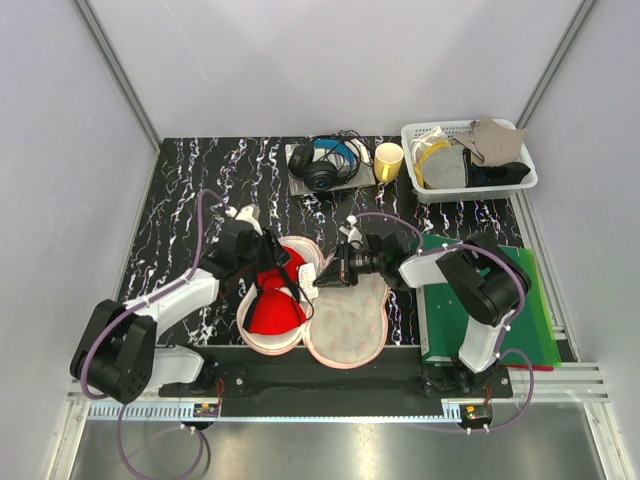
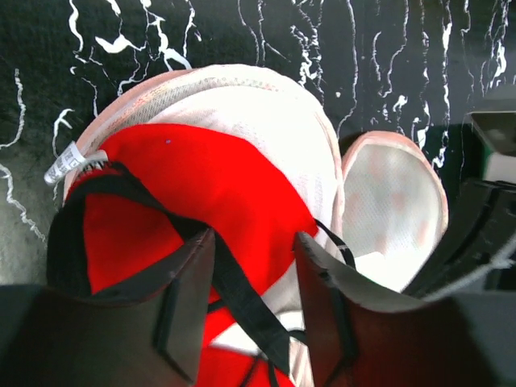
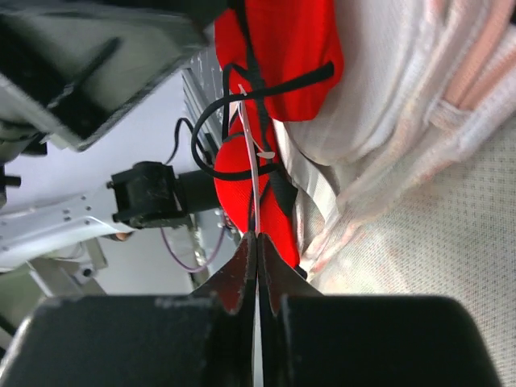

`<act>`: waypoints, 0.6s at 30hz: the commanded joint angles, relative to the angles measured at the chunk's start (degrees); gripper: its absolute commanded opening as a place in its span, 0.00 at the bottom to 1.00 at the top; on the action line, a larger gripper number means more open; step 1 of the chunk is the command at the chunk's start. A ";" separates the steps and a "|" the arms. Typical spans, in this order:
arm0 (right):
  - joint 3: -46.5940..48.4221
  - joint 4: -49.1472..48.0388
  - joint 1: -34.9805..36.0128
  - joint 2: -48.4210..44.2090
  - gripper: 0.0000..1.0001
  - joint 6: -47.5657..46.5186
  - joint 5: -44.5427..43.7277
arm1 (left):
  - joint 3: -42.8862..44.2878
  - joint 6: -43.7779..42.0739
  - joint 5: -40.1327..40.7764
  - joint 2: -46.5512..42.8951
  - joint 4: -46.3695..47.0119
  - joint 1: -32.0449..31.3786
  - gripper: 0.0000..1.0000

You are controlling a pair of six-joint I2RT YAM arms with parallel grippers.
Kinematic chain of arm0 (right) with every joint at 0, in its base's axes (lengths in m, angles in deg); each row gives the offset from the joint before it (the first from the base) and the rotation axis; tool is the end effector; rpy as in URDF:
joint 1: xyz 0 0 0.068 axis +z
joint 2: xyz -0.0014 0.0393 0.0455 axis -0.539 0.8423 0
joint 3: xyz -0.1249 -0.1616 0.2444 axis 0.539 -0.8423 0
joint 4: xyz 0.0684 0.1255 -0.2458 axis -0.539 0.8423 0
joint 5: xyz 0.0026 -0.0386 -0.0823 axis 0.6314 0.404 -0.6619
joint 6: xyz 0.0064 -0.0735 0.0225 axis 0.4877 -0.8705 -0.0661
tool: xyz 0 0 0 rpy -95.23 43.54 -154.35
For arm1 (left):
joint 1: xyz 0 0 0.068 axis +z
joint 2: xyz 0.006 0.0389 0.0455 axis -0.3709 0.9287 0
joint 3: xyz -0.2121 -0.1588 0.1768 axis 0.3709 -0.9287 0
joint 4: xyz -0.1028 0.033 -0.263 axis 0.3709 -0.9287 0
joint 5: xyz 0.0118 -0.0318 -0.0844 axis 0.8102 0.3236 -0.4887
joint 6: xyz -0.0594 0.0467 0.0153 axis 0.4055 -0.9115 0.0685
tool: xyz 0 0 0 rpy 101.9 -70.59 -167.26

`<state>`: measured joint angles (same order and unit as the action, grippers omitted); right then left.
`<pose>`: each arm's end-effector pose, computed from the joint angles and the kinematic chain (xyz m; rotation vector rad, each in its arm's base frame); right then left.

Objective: Place the bra in the laundry bag and zip it closed

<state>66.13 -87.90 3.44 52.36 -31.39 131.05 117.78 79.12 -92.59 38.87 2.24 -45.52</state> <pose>0.2794 0.2619 0.1467 -0.2119 2.4322 1.6851 0.2561 -0.1216 0.1936 -0.2084 2.3193 -0.7009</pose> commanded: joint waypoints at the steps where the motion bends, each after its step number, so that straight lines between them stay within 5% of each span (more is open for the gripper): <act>1: -2.64 -11.04 0.60 0.69 0.00 10.86 -2.86 | 5.82 -1.60 5.32 -6.53 -5.61 -0.42 0.52; 9: -5.98 -21.32 0.77 2.80 0.00 21.31 -5.50 | 8.47 -2.32 20.27 -9.62 -12.85 0.54 0.70; 18: -7.30 -22.66 2.53 2.10 0.00 25.10 -9.80 | 3.02 4.98 25.55 -4.25 -6.81 1.95 0.56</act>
<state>59.66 -106.71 4.53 55.25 -9.20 124.53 122.80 80.89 -72.22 34.65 -8.69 -43.86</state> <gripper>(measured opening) 0.010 0.578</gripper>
